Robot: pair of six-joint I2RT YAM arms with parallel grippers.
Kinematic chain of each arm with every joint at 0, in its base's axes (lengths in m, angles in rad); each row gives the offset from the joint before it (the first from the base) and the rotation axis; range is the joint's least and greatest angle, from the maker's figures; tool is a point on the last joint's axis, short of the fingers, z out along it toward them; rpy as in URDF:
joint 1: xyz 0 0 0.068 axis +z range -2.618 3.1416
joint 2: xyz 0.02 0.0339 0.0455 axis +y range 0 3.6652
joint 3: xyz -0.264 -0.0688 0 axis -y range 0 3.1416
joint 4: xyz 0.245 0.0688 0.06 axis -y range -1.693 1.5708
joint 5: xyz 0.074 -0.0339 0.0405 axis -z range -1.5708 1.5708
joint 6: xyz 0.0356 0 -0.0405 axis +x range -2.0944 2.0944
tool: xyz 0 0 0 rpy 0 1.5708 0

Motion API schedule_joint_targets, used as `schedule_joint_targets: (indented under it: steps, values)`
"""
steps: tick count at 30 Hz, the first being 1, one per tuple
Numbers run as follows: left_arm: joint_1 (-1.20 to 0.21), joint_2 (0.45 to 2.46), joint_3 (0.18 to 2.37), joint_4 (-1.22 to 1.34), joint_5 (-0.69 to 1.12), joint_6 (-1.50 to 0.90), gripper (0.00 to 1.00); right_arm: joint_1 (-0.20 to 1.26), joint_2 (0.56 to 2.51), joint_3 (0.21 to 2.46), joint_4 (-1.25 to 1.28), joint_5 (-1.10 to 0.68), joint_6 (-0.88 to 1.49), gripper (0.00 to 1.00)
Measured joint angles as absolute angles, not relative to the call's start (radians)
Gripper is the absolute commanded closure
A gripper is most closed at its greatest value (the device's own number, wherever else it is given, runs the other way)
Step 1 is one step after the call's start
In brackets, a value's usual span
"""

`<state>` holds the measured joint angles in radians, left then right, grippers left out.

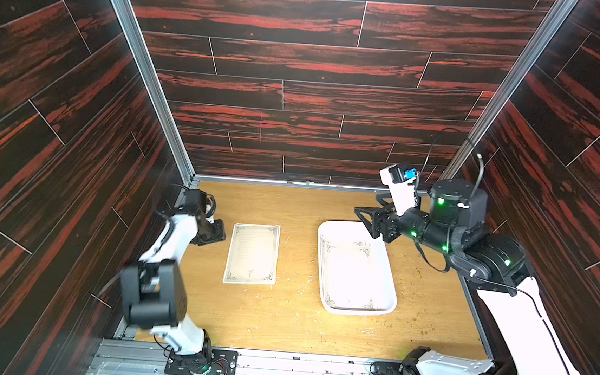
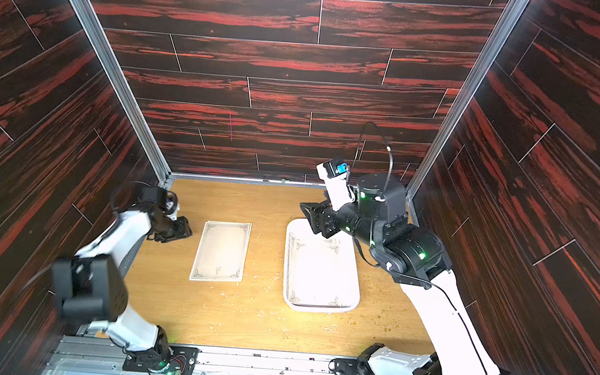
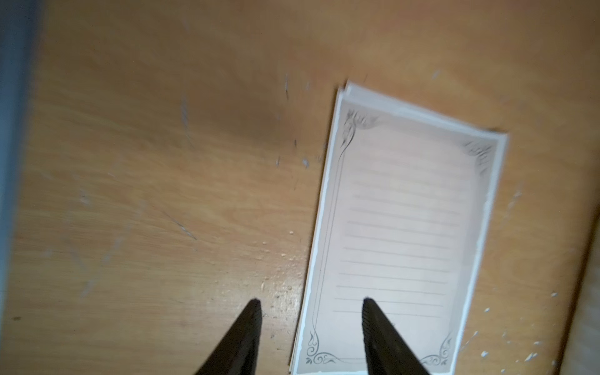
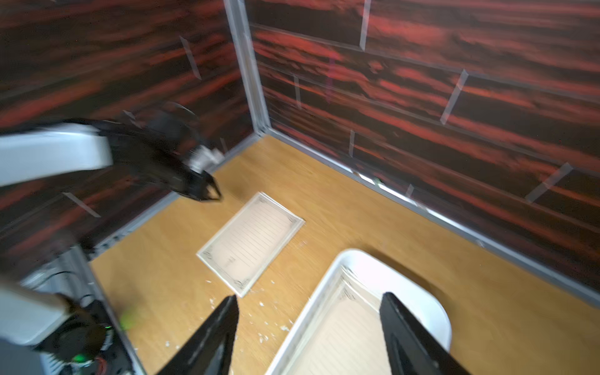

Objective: Take out the stationery paper from the storage box
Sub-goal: Place the stationery paper at the center of the board, then pick up the stationery paper from the storage box.

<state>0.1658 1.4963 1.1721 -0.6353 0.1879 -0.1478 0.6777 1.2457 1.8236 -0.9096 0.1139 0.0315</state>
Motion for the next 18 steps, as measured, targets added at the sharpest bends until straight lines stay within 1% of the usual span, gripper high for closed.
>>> schedule_joint_targets:
  steps: [2,4,8,10,11,13,18]
  values:
    - [0.149,1.346,1.124,-0.562,0.181,-0.159,0.43,0.668,1.247,1.807,-0.944,0.162,0.053,0.28]
    - [0.123,1.225,1.087,-0.501,0.171,-0.167,0.43,0.643,1.243,1.782,-0.968,0.186,0.073,0.27]
    - [0.052,1.067,1.043,-0.426,0.172,-0.184,0.42,0.515,1.225,1.717,-0.996,0.182,0.114,0.27]
    - [0.020,1.024,1.026,-0.403,0.187,-0.192,0.41,0.426,1.216,1.677,-0.995,0.153,0.136,0.27]
    - [0.001,1.005,1.015,-0.391,0.199,-0.196,0.39,0.377,1.211,1.654,-0.995,0.133,0.146,0.27]
    - [-0.038,0.982,0.996,-0.374,0.214,-0.210,0.37,0.303,1.208,1.612,-0.994,0.102,0.165,0.26]
    - [-0.186,0.971,0.968,-0.339,0.228,-0.239,0.36,0.211,1.221,1.501,-0.963,0.025,0.205,0.26]
